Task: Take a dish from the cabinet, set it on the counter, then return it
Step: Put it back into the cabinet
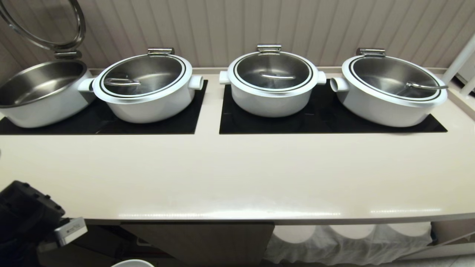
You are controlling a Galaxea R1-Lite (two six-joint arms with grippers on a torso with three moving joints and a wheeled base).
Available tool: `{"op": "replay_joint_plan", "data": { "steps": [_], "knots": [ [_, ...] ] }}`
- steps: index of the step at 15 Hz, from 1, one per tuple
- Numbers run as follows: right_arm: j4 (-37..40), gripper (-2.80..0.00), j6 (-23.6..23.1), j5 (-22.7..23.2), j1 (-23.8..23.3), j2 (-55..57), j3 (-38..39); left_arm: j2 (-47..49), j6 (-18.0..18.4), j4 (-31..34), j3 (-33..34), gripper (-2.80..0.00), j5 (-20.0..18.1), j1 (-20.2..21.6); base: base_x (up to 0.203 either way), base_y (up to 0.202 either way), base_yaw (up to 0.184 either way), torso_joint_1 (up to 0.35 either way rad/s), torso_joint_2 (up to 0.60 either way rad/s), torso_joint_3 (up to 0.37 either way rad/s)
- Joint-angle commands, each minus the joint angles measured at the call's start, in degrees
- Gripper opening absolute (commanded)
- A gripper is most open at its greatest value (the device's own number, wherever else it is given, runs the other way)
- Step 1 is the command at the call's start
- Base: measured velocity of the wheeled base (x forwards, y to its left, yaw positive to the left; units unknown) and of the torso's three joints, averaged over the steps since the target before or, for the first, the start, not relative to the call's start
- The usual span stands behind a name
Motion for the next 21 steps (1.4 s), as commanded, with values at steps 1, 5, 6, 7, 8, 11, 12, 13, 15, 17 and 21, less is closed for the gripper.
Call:
{"op": "replay_joint_plan", "data": {
  "steps": [1, 5, 6, 7, 8, 11, 12, 13, 15, 17, 21],
  "knots": [
    [-0.04, -2.8, -0.01, -0.01, 0.0, 0.0, 0.0, 0.34, -0.22, 0.31, 0.22, -2.8, -0.1, 0.0, 0.0, 0.0, 0.0, 0.0, 0.0, 0.0],
    [0.0, -2.8, 0.08, -0.01, 0.0, 0.0, 0.0, 0.34, -0.22, 0.29, 0.43, -2.8, -0.1, 0.0, 0.0, 0.0, 0.0, 0.0, 0.0, 0.0],
    [0.0, -2.8, -0.01, -0.01, 0.0, 0.0, 0.0, 0.34, -0.22, 0.23, 0.44, -2.8, -0.1, 0.0, 0.0, 0.0, 0.0, 0.0, 0.0, 0.0],
    [-0.01, -2.8, -0.01, -0.01, 0.0, 0.0, 0.0, 0.34, -0.22, 0.26, 0.35, -2.8, -0.1, 0.0, 0.0, 0.0, 0.0, 0.0, 0.0, 0.0],
    [0.0, -2.8, -0.01, -0.01, 0.0, 0.0, 0.0, 0.34, -0.22, 0.22, 0.35, -2.8, -0.1, 0.0, 0.0, 0.0, 0.0, 0.0, 0.0, 0.0],
    [-0.09, -2.8, 0.08, -0.01, 0.0, 0.0, 0.0, 0.34, -0.22, 0.22, 0.35, -2.8, -0.19, 0.0, 0.0, 0.0, 0.0, 0.0, 0.0, 0.0],
    [0.0, -2.8, 0.07, -0.01, 0.0, 0.0, 0.0, 0.34, -0.22, 0.22, 0.35, -2.8, -0.1, 0.0, 0.0, 0.0, 0.0, 0.0, 0.0, 0.0],
    [0.0, -2.8, -0.01, -0.01, 0.05, 0.0, 0.0, 0.34, -0.22, 0.22, 0.35, -2.8, -0.1, 0.0, 0.0, 0.0, 0.0, 0.0, 0.0, 0.0],
    [-0.01, -2.8, -0.01, -0.01, 0.09, 0.0, 0.0, 0.26, -0.22, 0.22, 0.27, -2.8, -0.1, 0.0, 0.0, 0.0, 0.0, 0.0, 0.0, 0.0],
    [-0.09, -2.8, -0.01, -0.01, 0.0, 0.0, 0.0, 0.19, -0.22, 0.22, 0.27, -2.8, -0.19, 0.0, 0.0, 0.0, 0.0, 0.0, 0.0, 0.0],
    [0.0, -2.8, 0.08, -0.01, 0.06, 0.0, 0.0, 0.08, -0.3, 0.22, 0.18, -2.8, -0.19, -1.12, 0.0, 0.0, 0.0, 0.0, 0.0, 0.0]
  ]
}}
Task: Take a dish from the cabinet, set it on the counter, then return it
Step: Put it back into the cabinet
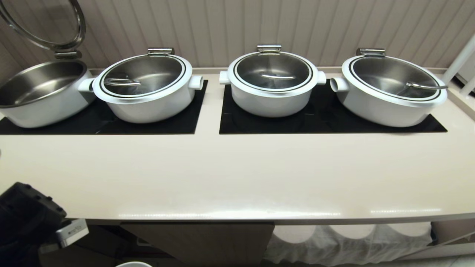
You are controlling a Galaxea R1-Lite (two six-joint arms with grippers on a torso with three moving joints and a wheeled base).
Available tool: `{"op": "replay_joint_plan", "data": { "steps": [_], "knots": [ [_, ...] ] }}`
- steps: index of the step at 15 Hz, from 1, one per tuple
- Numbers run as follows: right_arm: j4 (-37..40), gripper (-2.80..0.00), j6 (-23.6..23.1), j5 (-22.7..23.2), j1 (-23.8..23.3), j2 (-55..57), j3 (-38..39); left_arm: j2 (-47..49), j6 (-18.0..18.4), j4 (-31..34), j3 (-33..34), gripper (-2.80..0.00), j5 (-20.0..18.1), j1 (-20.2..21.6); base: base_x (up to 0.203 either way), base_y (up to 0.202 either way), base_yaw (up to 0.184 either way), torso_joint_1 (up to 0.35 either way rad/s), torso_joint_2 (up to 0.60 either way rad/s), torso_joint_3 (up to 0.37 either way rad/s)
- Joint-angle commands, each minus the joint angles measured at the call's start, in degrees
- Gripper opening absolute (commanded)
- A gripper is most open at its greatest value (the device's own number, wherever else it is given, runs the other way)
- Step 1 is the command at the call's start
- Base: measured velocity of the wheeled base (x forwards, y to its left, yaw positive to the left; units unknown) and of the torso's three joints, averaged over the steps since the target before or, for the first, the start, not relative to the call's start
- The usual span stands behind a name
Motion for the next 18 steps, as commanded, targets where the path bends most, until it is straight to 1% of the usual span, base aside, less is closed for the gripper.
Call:
{"op": "replay_joint_plan", "data": {
  "steps": [1, 7, 18],
  "knots": [
    [0.0, -2.8, -0.04, 0.02, -0.02, 0.0, 0.0, 0.01, -0.3, 0.29, -0.09, -2.8, 0.05, -0.69, 0.0, 0.0, 0.0, 0.0, 0.0, 0.0],
    [-0.04, -2.8, -0.04, 0.02, 0.0, 0.0, 0.0, -0.08, -0.39, 0.3, -0.35, -2.8, 0.06, -0.87, 0.0, 0.0, 0.0, -0.012, 0.02, 0.015],
    [-0.05, -2.8, 0.04, 0.02, 0.02, 0.05, 0.0, -0.17, -0.47, 0.29, -0.44, -2.8, 0.06, -0.87, 0.0, 0.0, 0.0, -0.089, 0.2, 0.098]
  ]
}}
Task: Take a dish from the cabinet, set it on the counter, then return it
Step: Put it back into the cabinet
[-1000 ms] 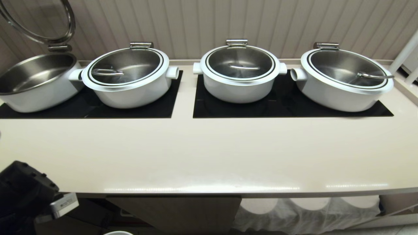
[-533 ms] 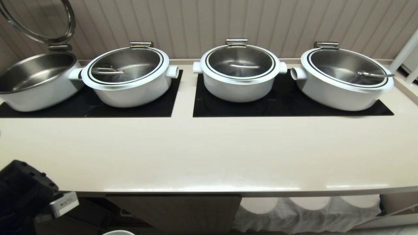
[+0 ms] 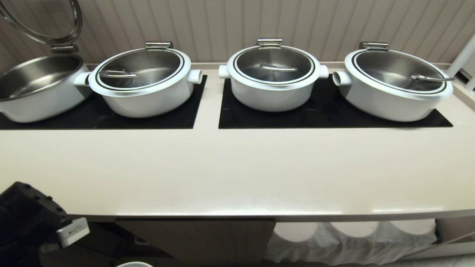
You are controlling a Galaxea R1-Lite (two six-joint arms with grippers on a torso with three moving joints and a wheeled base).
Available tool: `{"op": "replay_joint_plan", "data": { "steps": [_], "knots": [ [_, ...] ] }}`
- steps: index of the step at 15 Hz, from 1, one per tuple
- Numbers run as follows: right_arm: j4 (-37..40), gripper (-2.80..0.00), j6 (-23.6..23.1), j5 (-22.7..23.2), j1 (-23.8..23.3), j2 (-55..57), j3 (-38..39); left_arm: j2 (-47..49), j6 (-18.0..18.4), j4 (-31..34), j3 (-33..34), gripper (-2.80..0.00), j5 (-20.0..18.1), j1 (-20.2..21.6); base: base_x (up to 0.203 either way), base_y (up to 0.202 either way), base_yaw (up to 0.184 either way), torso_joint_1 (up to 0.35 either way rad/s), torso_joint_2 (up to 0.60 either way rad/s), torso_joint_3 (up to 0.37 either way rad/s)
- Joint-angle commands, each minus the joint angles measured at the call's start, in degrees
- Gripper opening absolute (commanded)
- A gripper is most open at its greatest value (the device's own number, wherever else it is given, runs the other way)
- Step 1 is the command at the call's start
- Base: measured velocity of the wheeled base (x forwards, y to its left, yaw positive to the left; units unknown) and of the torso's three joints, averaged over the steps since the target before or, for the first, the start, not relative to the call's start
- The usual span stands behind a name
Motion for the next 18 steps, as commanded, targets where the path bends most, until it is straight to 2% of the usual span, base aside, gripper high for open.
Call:
{"op": "replay_joint_plan", "data": {
  "steps": [1, 18],
  "knots": [
    [-0.08, -2.8, 0.02, 0.0, 0.06, 0.0, 0.0, -0.02, -0.22, 0.27, -0.09, -2.8, -0.03, -0.01, 0.0, 0.0, 0.0, -0.14, 0.29, 0.149],
    [0.0, -2.8, 0.11, 0.0, 0.06, 0.09, 0.0, -0.72, -0.22, 0.3, 0.17, -2.8, -0.29, -0.1, 0.0, 0.0, 0.0, -0.15, 0.32, 0.166]
  ]
}}
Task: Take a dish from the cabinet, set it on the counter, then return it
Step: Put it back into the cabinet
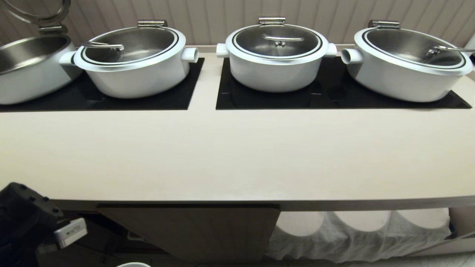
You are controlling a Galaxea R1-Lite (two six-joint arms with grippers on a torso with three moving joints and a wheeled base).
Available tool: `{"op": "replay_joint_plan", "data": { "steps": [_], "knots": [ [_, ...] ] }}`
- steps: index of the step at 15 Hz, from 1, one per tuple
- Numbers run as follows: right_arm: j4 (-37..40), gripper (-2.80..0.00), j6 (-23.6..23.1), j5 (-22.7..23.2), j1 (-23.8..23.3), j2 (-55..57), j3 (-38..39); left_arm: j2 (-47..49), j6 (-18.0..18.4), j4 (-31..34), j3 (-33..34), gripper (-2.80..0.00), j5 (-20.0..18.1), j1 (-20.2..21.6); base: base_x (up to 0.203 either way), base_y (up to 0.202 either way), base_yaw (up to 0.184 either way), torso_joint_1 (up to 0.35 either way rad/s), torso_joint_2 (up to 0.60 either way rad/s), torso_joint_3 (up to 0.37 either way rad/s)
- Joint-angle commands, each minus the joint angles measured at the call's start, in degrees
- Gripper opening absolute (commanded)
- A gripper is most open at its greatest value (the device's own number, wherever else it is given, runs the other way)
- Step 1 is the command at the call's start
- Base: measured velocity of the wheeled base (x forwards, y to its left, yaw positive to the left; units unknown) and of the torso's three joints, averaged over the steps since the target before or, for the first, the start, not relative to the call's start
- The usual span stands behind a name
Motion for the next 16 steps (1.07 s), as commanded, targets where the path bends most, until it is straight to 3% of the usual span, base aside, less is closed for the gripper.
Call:
{"op": "replay_joint_plan", "data": {
  "steps": [1, 11, 16],
  "knots": [
    [0.0, -2.8, 0.02, 0.02, -0.06, 0.09, 0.0, -0.01, -0.24, 0.26, 0.09, -2.8, -0.05, -0.08, 0.0, 0.0, 0.0, -0.15, 0.35, 0.18],
    [0.0, -2.8, 0.04, 0.02, 0.01, 0.09, 0.0, -1.73, -0.33, 0.35, 0.09, -2.8, -0.22, -0.08, 0.0, 0.0, 0.0, -0.222, 0.48, 0.262],
    [0.0, -2.8, 0.11, 0.02, 0.01, 0.09, 0.0, -2.93, -1.73, 0.36, 0.24, -2.8, -0.22, -2.78, 0.0, 0.0, 0.0, -0.235, 0.52, 0.291]
  ]
}}
